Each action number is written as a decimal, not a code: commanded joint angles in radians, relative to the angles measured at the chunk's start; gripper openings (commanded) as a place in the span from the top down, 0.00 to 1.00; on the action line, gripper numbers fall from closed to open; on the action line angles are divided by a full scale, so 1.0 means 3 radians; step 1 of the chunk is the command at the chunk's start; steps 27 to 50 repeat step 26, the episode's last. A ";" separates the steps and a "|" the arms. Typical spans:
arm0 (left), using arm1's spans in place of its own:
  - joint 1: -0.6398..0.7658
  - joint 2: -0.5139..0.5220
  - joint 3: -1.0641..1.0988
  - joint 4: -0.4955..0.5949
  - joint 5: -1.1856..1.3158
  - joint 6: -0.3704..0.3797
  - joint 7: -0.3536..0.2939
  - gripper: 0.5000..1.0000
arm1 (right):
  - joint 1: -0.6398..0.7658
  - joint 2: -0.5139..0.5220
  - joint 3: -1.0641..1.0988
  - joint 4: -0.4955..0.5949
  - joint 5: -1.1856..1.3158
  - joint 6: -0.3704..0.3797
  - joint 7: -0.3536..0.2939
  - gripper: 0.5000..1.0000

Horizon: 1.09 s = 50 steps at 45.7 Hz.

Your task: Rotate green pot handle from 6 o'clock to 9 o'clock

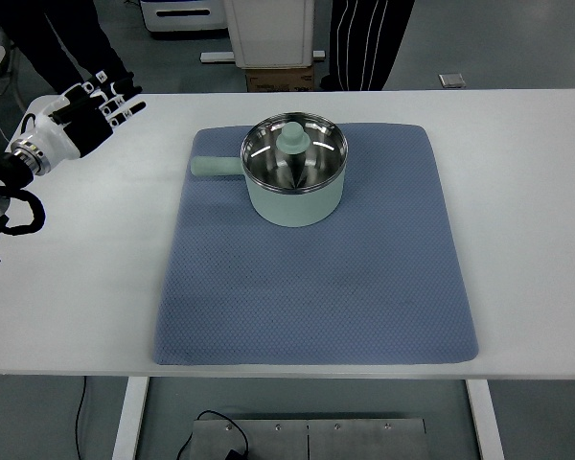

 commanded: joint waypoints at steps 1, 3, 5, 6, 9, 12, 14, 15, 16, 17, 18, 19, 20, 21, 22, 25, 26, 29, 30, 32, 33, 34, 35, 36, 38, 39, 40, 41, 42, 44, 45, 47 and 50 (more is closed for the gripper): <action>0.0094 0.0000 -0.0138 0.0000 0.0000 0.0000 -0.0103 0.00 | 0.0000 0.0000 0.0000 0.0000 0.0000 0.0000 0.0000 0.00; 0.0130 0.0000 -0.0169 0.0000 0.0000 0.0000 -0.0124 0.00 | 0.0000 0.0000 0.0000 0.0000 0.0000 0.0000 0.0000 0.00; 0.0166 -0.0005 -0.0194 -0.0005 -0.0010 0.0005 -0.0129 0.00 | 0.0000 0.0000 0.0000 0.0000 0.0000 0.0000 0.0000 0.00; 0.0181 -0.0005 -0.0210 -0.0005 -0.0015 0.0005 -0.0134 0.00 | 0.0000 0.0000 0.0000 0.0000 0.0000 0.0000 0.0000 0.00; 0.0212 -0.0005 -0.0256 -0.0005 -0.0041 0.0010 -0.0155 0.00 | 0.0000 0.0000 0.0000 0.0000 0.0000 0.0000 0.0000 0.00; 0.0217 -0.0026 -0.0271 -0.0005 -0.0046 0.0016 -0.0160 0.00 | 0.0000 0.0000 0.0000 0.0000 0.0000 0.0000 0.0000 0.00; 0.0242 -0.0031 -0.0276 -0.0005 -0.0051 0.0010 -0.0160 0.00 | 0.0000 0.0000 0.0000 0.0000 0.0000 0.0000 0.0000 0.00; 0.0258 -0.0031 -0.0281 -0.0005 -0.0051 0.0016 -0.0160 0.00 | 0.0000 0.0000 0.0000 0.0000 0.0000 0.0000 0.0000 0.00; 0.0263 -0.0031 -0.0286 -0.0005 -0.0051 0.0016 -0.0160 0.00 | 0.0000 0.0000 0.0000 0.0000 0.0000 0.0000 0.0000 0.00; 0.0268 -0.0031 -0.0286 -0.0005 -0.0051 0.0011 -0.0160 0.00 | 0.0000 0.0000 0.0000 0.0000 0.0000 0.0000 0.0000 0.00; 0.0268 -0.0031 -0.0286 -0.0005 -0.0051 0.0010 -0.0160 0.00 | 0.0000 0.0000 0.0000 0.0000 0.0000 0.0000 0.0000 0.00; 0.0298 -0.0036 -0.0292 -0.0005 -0.0051 0.0010 -0.0160 0.00 | 0.0000 0.0000 0.0000 0.0000 0.0000 0.0000 0.0000 0.00; 0.0309 -0.0041 -0.0292 -0.0005 -0.0051 0.0016 -0.0160 0.00 | 0.0000 0.0000 0.0000 0.0000 -0.0005 0.0000 0.0000 0.00; 0.0309 -0.0041 -0.0292 -0.0005 -0.0051 0.0016 -0.0160 0.00 | 0.0000 0.0000 0.0000 0.0005 -0.0005 0.0000 0.0000 0.00; 0.0309 -0.0051 -0.0297 -0.0005 -0.0046 0.0016 -0.0160 0.00 | 0.0000 0.0000 0.0000 0.0015 -0.0010 0.0000 0.0000 0.00; 0.0329 -0.0077 -0.0297 -0.0005 -0.0046 0.0016 -0.0165 0.00 | 0.0000 0.0000 0.0000 0.0031 -0.0010 0.0000 0.0000 0.00; 0.0329 -0.0077 -0.0297 -0.0005 -0.0046 0.0016 -0.0180 0.00 | 0.0000 0.0000 0.0000 0.0031 -0.0005 0.0000 0.0000 0.00; 0.0329 -0.0077 -0.0297 -0.0005 -0.0046 0.0016 -0.0180 0.00 | 0.0000 0.0000 0.0000 0.0031 -0.0005 0.0000 0.0000 0.00; 0.0329 -0.0077 -0.0297 -0.0005 -0.0046 0.0016 -0.0180 0.00 | 0.0000 0.0000 0.0000 0.0031 -0.0005 0.0000 0.0000 0.00; 0.0329 -0.0077 -0.0297 -0.0005 -0.0046 0.0016 -0.0180 0.00 | 0.0000 0.0000 0.0000 0.0031 -0.0005 0.0000 0.0000 0.00; 0.0329 -0.0077 -0.0297 -0.0005 -0.0046 0.0016 -0.0180 0.00 | 0.0000 0.0000 0.0000 0.0031 -0.0005 0.0000 0.0000 0.00; 0.0329 -0.0077 -0.0297 -0.0005 -0.0046 0.0016 -0.0180 0.00 | 0.0000 0.0000 0.0000 0.0031 -0.0005 0.0000 0.0000 0.00; 0.0329 -0.0077 -0.0297 -0.0005 -0.0046 0.0016 -0.0180 0.00 | 0.0000 0.0000 0.0000 0.0031 -0.0005 0.0000 0.0000 0.00; 0.0329 -0.0077 -0.0297 -0.0005 -0.0046 0.0016 -0.0180 0.00 | 0.0000 0.0000 0.0000 0.0031 -0.0005 0.0000 0.0000 0.00; 0.0329 -0.0077 -0.0297 -0.0005 -0.0046 0.0016 -0.0180 0.00 | 0.0000 0.0000 0.0000 0.0031 -0.0005 0.0000 0.0000 0.00; 0.0329 -0.0077 -0.0297 -0.0005 -0.0046 0.0016 -0.0180 0.00 | 0.0000 0.0000 0.0000 0.0031 -0.0005 0.0000 0.0000 0.00; 0.0329 -0.0077 -0.0297 -0.0005 -0.0046 0.0016 -0.0180 0.00 | 0.0000 0.0000 0.0000 0.0031 -0.0005 0.0000 0.0000 0.00; 0.0329 -0.0077 -0.0297 -0.0005 -0.0046 0.0016 -0.0180 0.00 | 0.0000 0.0000 0.0000 0.0031 -0.0005 0.0000 0.0000 0.00; 0.0329 -0.0077 -0.0297 -0.0005 -0.0046 0.0016 -0.0180 0.00 | 0.0000 0.0000 0.0000 0.0031 -0.0005 0.0000 0.0000 0.00; 0.0329 -0.0077 -0.0297 -0.0005 -0.0046 0.0016 -0.0180 0.00 | 0.0000 0.0000 0.0000 0.0031 -0.0005 0.0000 0.0000 0.00; 0.0329 -0.0077 -0.0297 -0.0005 -0.0046 0.0016 -0.0180 0.00 | 0.0000 0.0000 0.0000 0.0031 -0.0005 0.0000 0.0000 0.00; 0.0329 -0.0077 -0.0297 -0.0005 -0.0046 0.0016 -0.0180 0.00 | 0.0000 0.0000 0.0000 0.0031 -0.0005 0.0000 0.0000 0.00; 0.0329 -0.0077 -0.0297 -0.0005 -0.0046 0.0016 -0.0180 0.00 | 0.0000 0.0000 0.0000 0.0031 -0.0005 0.0000 0.0000 0.00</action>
